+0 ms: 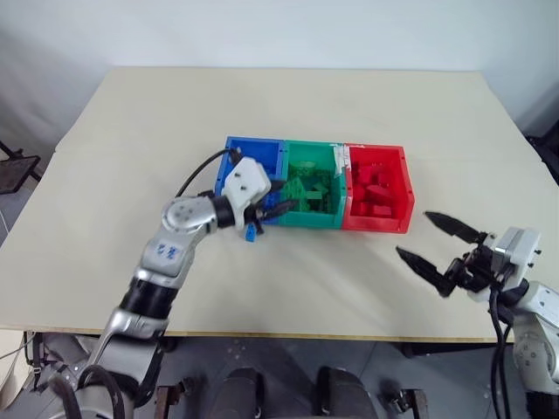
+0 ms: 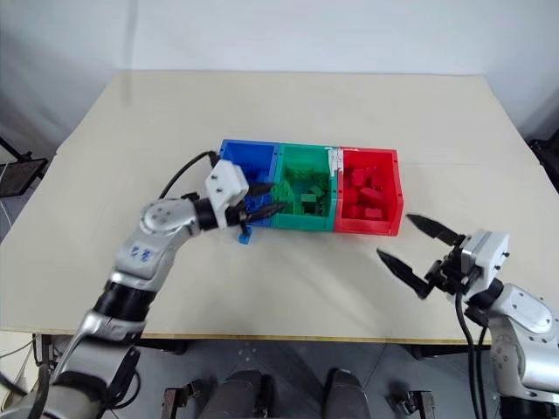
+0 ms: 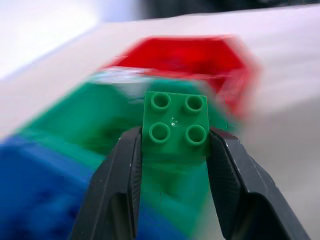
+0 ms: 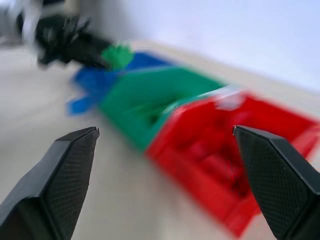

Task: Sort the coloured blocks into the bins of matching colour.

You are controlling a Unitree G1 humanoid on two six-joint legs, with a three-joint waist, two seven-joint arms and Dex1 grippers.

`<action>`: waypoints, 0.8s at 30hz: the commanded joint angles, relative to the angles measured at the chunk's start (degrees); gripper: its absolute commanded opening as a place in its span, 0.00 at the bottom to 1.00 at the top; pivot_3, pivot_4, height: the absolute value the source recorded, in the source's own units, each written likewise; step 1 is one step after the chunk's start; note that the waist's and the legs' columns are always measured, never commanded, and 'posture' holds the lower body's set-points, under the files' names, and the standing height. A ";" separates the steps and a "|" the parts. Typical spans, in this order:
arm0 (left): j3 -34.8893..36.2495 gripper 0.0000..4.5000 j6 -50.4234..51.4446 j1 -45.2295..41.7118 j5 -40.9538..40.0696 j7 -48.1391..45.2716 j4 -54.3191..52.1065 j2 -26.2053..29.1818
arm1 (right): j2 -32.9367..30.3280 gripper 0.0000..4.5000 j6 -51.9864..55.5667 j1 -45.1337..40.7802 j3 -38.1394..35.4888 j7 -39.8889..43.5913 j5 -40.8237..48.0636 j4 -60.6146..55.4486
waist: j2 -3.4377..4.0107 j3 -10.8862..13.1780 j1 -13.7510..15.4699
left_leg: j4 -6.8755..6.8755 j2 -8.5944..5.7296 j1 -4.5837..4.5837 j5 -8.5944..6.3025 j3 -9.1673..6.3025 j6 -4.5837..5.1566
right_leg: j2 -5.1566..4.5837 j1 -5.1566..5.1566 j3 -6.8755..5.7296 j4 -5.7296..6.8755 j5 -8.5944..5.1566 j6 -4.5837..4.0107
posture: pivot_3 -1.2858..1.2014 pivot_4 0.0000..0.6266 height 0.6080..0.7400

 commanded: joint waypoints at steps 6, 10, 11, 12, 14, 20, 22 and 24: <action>2.72 0.49 -7.09 -5.14 -1.55 -1.55 9.67 -5.59 | 0.41 1.00 -1.32 2.45 -1.02 -3.19 -1.53 -3.71 | -0.01 0.00 0.05 | -0.05 -0.04 -0.12 -0.02 0.18 0.04 | -0.01 -0.07 -0.08 -0.03 0.00 0.00 | 0.52 0.24 1.00; 2.98 0.75 -6.97 -2.60 -2.29 -4.38 6.29 -4.77 | 0.01 1.00 -1.46 2.61 -0.47 -2.51 -1.57 -3.57 | 0.00 0.00 -0.16 | -0.04 -0.03 -0.12 -0.02 0.19 0.04 | -0.01 -0.07 -0.09 -0.03 0.00 0.00 | 0.52 0.24 1.00; 3.15 0.82 -6.83 -2.06 -2.01 -4.26 5.60 -4.29 | -0.08 1.00 -1.53 2.53 -0.28 -2.21 -1.60 -3.48 | 0.00 0.00 -0.31 | -0.03 -0.02 -0.11 -0.01 0.18 0.05 | -0.01 -0.06 -0.08 -0.03 0.00 0.00 | 0.52 0.24 1.00; 3.71 0.89 -6.96 -1.06 -1.85 -4.12 4.10 -3.32 | -0.27 1.00 -1.58 2.21 0.06 -1.58 -1.56 -3.33 | 0.00 0.00 -0.49 | -0.03 -0.02 -0.10 -0.01 0.16 0.05 | -0.01 -0.06 -0.07 -0.02 0.00 0.00 | 0.52 0.24 1.00; 5.19 0.99 -6.04 1.34 -2.73 -4.60 0.75 -1.16 | -0.69 1.00 -1.60 1.25 0.84 0.05 -1.41 -2.94 | 0.00 0.00 -0.87 | -0.04 0.01 -0.09 -0.01 0.08 0.04 | 0.00 -0.06 -0.07 -0.02 0.00 0.00 | 0.52 0.24 1.00; 14.56 0.99 -3.86 21.29 -13.16 -14.22 -16.22 10.36 | -5.30 1.00 -0.77 -2.62 5.70 11.62 -1.40 0.80 | 0.04 -0.02 -2.47 | -0.26 0.37 0.17 -0.01 0.01 0.04 | 0.00 -0.07 0.01 -0.02 -0.01 -0.01 | 0.52 0.24 1.00; 18.10 0.99 -1.92 26.98 -16.88 -15.47 -20.86 13.09 | -6.61 1.00 -0.46 -4.23 7.04 14.82 -1.26 2.46 | 0.02 -0.01 -2.51 | -0.27 0.46 0.15 -0.02 0.03 0.04 | 0.01 -0.08 -0.03 -0.06 -0.01 -0.02 | 0.52 0.24 1.00; 22.28 0.99 -0.86 32.86 -17.62 -14.79 -23.19 15.88 | -8.10 1.00 0.38 -6.32 8.84 18.50 -1.20 4.32 | -0.02 0.01 -1.89 | -0.20 0.44 0.11 -0.01 -0.04 0.04 | -0.02 -0.05 -0.05 -0.05 -0.01 -0.02 | 0.52 0.24 1.00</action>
